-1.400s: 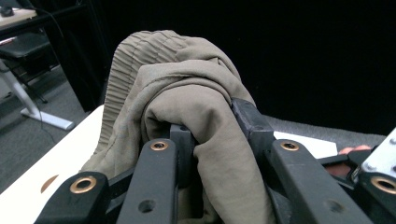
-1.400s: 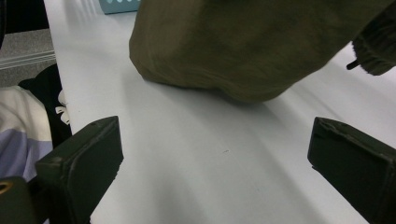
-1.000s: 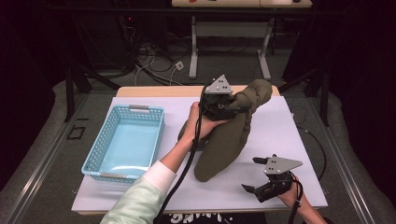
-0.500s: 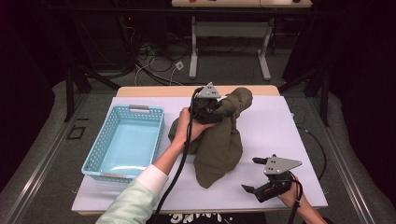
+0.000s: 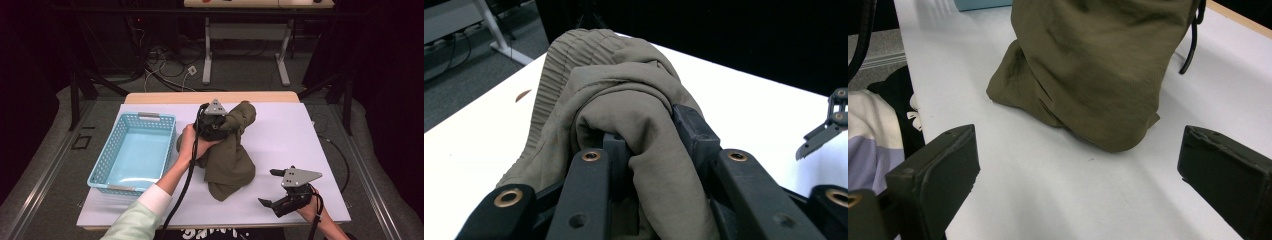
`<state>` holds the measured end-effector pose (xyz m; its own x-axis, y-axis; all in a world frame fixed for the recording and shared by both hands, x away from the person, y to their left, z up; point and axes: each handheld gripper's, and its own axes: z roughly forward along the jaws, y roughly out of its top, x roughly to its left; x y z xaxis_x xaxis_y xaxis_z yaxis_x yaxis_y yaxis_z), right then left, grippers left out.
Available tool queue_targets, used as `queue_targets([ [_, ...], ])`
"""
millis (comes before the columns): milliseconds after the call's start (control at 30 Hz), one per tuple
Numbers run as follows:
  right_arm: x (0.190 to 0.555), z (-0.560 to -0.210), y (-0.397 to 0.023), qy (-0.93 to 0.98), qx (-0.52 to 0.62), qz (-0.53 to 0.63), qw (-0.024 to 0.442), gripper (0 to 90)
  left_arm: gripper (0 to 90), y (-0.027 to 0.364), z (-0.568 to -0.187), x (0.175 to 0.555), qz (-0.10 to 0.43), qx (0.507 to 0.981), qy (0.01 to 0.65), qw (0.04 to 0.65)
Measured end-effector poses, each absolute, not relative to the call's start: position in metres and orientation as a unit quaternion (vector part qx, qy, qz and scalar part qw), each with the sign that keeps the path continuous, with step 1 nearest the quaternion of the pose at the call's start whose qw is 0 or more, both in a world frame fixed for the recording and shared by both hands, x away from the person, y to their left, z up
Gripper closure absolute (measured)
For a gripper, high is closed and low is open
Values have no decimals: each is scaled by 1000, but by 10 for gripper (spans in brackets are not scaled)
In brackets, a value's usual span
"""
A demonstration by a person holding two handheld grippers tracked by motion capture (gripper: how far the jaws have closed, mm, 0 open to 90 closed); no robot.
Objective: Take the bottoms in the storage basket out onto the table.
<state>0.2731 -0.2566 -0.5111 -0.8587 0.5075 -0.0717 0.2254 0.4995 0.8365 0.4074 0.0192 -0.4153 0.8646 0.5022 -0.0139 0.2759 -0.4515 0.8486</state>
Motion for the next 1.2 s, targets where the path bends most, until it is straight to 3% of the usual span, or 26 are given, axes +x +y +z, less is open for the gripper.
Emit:
queue_targets([
  [367, 274, -512, -256, 853, 215, 449, 153, 27, 691, 27, -435, 402, 130, 862, 244, 424],
  [1000, 273, -513, -255, 858, 211, 445, 150, 27, 652, 19, -480, 397, 95, 904, 238, 343],
  [1133, 273, -513, -254, 859, 209, 443, 150, 27, 606, 16, -489, 396, 92, 910, 237, 328],
  [1200, 273, -513, -254, 859, 209, 443, 150, 27, 519, 16, -490, 394, 103, 908, 240, 327],
])
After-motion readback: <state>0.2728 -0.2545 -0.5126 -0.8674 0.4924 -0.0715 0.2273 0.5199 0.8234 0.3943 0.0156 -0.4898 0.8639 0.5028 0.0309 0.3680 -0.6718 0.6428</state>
